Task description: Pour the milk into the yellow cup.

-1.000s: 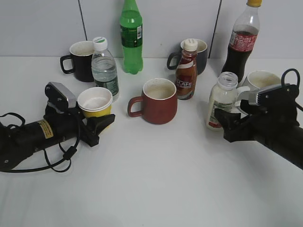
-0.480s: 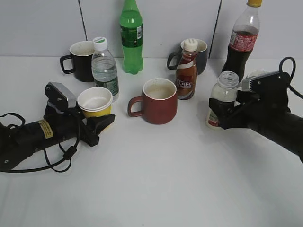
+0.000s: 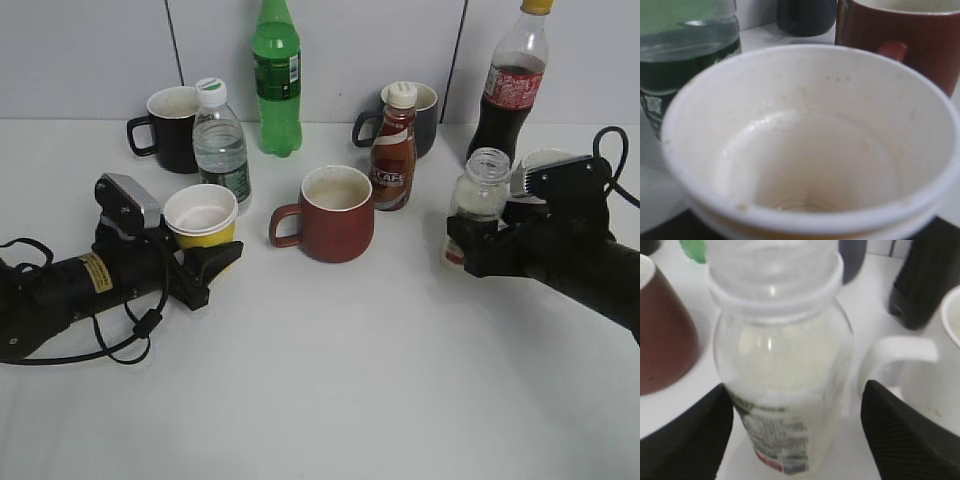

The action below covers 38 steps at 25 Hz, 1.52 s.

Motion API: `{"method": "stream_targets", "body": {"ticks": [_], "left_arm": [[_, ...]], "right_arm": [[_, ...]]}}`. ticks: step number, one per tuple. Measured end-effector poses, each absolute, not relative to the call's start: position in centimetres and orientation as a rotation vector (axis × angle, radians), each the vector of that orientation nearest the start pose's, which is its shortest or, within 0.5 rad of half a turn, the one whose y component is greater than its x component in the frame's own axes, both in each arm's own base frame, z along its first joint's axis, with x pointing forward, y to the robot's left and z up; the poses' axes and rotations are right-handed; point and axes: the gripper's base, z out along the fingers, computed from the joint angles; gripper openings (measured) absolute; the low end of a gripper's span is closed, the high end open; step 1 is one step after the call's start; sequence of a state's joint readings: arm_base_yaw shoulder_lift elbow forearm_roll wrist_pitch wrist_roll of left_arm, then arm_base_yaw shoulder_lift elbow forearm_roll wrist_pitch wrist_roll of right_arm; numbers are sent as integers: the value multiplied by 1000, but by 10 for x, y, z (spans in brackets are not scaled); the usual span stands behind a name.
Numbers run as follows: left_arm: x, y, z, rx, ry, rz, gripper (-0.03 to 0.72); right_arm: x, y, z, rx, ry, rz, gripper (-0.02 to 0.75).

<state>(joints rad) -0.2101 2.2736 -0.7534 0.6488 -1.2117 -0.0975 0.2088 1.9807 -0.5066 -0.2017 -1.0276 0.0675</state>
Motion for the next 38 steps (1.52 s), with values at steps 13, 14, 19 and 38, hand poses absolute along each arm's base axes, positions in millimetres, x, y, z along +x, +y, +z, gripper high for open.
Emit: {"method": "stream_targets", "body": {"ticks": [13, 14, 19, 38], "left_arm": [[322, -121, 46, 742, 1705, -593, 437], [322, -121, 46, 742, 1705, -593, 437], [322, -121, 46, 742, 1705, -593, 437], [322, -121, 46, 738, 1707, -591, 437]], "right_arm": [[264, 69, 90, -321, 1866, 247, 592], [264, 71, 91, -348, 1855, 266, 592], [274, 76, 93, -388, 1847, 288, 592], [298, 80, 95, -353, 1910, 298, 509]]}}
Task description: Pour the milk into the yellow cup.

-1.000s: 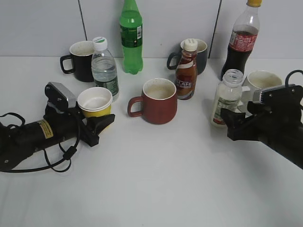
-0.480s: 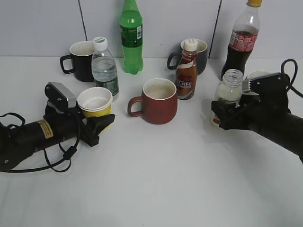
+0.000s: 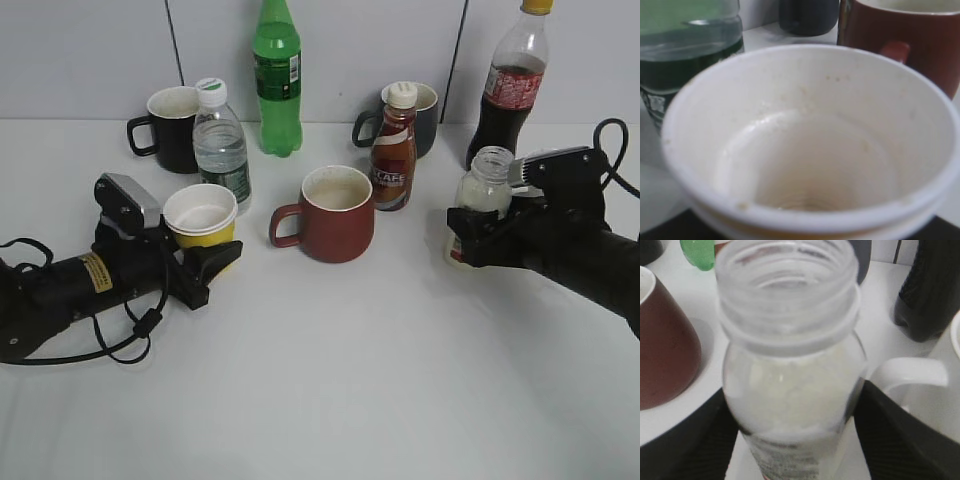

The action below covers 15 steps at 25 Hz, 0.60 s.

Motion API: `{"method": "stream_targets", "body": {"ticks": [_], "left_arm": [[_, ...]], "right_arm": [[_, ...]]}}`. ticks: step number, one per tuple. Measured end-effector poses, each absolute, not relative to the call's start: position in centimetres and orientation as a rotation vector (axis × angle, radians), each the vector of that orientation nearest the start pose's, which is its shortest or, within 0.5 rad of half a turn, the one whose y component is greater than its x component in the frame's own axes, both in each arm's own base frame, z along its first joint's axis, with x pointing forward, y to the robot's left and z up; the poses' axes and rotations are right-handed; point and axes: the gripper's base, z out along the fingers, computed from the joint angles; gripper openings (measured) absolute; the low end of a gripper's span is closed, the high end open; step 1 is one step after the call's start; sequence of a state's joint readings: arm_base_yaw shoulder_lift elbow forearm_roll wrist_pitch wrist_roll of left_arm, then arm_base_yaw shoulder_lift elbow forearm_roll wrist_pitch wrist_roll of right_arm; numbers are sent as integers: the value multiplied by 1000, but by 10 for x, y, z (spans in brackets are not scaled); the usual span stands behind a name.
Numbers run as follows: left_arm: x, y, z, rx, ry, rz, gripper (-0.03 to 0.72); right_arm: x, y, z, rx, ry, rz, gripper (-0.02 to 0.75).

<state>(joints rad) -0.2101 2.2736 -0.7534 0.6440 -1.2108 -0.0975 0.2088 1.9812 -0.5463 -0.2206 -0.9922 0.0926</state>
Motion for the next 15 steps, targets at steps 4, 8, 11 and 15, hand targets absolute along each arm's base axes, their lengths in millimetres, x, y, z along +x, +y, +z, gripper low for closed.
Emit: {"method": "stream_targets", "body": {"ticks": [4, 8, 11, 15], "left_arm": [[322, -121, 46, 738, 1707, -591, 437], [322, -121, 46, 738, 1707, -591, 437], [322, -121, 46, 738, 1707, -591, 437], [322, -121, 46, 738, 1707, -591, 437]], "right_arm": [[298, 83, 95, -393, 1906, 313, 509], [296, 86, 95, -449, 1898, 335, 509], [295, 88, 94, -474, 1894, 342, 509], [294, 90, 94, -512, 1888, 355, 509]]}}
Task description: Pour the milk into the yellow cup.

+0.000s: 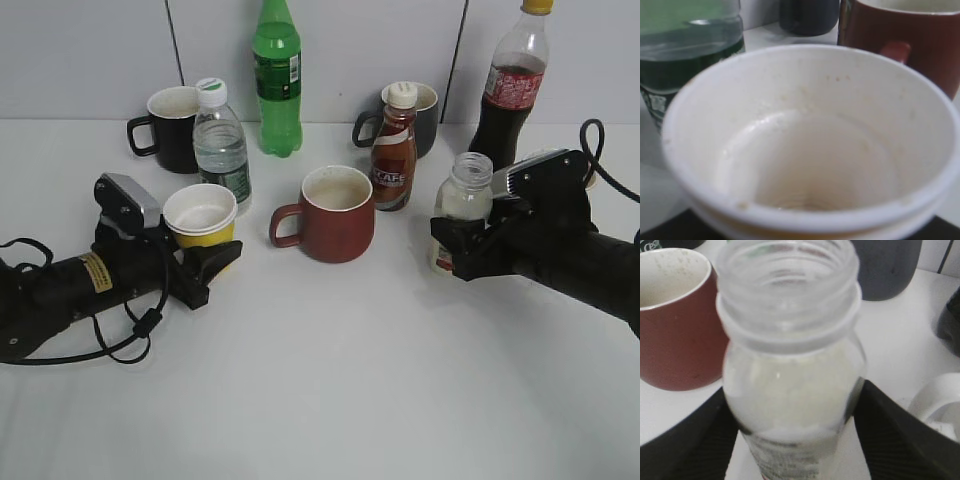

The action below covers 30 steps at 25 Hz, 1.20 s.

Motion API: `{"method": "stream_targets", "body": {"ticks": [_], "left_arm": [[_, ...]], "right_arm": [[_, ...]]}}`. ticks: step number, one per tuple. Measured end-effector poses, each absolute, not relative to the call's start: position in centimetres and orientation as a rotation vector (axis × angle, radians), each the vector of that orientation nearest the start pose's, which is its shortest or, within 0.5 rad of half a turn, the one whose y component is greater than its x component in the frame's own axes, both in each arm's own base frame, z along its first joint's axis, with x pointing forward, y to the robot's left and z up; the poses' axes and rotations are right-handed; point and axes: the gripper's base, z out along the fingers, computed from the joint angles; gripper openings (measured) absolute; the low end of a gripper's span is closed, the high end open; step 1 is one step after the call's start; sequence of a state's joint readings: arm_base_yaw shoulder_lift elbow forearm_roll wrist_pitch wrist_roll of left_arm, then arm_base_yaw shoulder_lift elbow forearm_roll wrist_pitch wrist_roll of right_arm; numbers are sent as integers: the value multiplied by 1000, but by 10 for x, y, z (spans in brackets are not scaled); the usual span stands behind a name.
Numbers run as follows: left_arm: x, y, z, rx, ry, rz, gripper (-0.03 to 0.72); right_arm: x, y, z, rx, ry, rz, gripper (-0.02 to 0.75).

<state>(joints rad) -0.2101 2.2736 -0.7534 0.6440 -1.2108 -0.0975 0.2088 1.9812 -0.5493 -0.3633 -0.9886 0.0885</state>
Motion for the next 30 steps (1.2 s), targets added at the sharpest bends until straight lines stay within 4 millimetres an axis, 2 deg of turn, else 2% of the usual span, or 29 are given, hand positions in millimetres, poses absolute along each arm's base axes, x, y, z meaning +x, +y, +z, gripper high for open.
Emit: {"method": "stream_targets", "body": {"ticks": [4, 7, 9, 15, 23, 30], "left_arm": [[322, -121, 46, 738, 1707, -591, 437], [322, -121, 46, 738, 1707, -591, 437], [322, -121, 46, 738, 1707, -591, 437], [322, -121, 46, 738, 1707, -591, 437], [322, -121, 46, 738, 1707, -590, 437], [322, -121, 46, 738, 1707, -590, 437]], "right_arm": [[294, 89, 94, -502, 1893, 351, 515], [295, 87, 92, -465, 1921, 340, 575], [295, 85, 91, -446, 1945, 328, 589], [292, 80, 88, -385, 1992, 301, 589], [281, 72, 97, -339, 1997, 235, 589], [280, 76, 102, -408, 1943, 258, 589]]}}
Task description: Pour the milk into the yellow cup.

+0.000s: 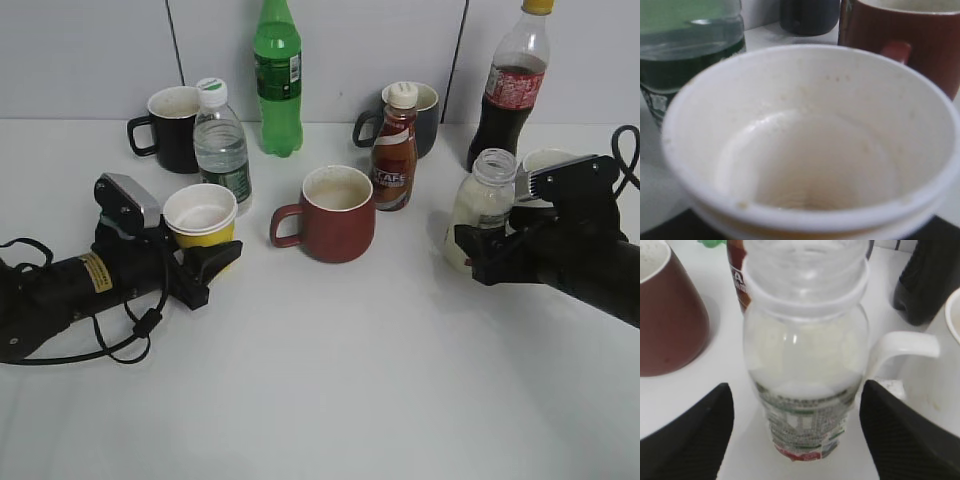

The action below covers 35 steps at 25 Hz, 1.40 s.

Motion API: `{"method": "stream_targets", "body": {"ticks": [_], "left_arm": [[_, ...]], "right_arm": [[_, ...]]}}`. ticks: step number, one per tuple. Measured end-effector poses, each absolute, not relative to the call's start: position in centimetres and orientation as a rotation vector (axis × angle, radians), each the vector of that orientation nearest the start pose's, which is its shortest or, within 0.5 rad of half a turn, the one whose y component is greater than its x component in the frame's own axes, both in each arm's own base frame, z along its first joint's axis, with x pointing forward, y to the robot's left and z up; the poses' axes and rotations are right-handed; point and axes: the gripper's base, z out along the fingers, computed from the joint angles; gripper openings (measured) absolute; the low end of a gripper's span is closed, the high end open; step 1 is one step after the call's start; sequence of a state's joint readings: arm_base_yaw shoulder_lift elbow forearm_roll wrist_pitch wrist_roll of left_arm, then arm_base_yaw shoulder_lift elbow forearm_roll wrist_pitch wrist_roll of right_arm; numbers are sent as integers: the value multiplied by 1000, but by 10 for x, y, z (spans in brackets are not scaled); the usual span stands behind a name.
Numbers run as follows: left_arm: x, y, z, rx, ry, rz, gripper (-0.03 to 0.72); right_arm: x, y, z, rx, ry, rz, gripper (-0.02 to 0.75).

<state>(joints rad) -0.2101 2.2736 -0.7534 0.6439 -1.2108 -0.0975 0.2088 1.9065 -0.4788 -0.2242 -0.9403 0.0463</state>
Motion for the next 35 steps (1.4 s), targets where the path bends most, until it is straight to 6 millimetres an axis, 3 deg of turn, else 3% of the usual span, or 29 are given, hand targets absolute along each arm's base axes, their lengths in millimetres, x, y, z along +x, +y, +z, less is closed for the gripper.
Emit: {"method": "stream_targets", "body": {"ticks": [19, 22, 25, 35], "left_arm": [[322, -121, 46, 737, 1708, -590, 437], [322, -121, 46, 737, 1708, -590, 437], [322, -121, 46, 737, 1708, -590, 437], [322, -121, 46, 737, 1708, -590, 437]], "right_arm": [[311, 87, 68, -400, 1818, 325, 585], [314, 88, 66, -401, 1816, 325, 540], [314, 88, 66, -406, 1816, 324, 443], [313, 89, 69, -441, 1835, 322, 445]]}}
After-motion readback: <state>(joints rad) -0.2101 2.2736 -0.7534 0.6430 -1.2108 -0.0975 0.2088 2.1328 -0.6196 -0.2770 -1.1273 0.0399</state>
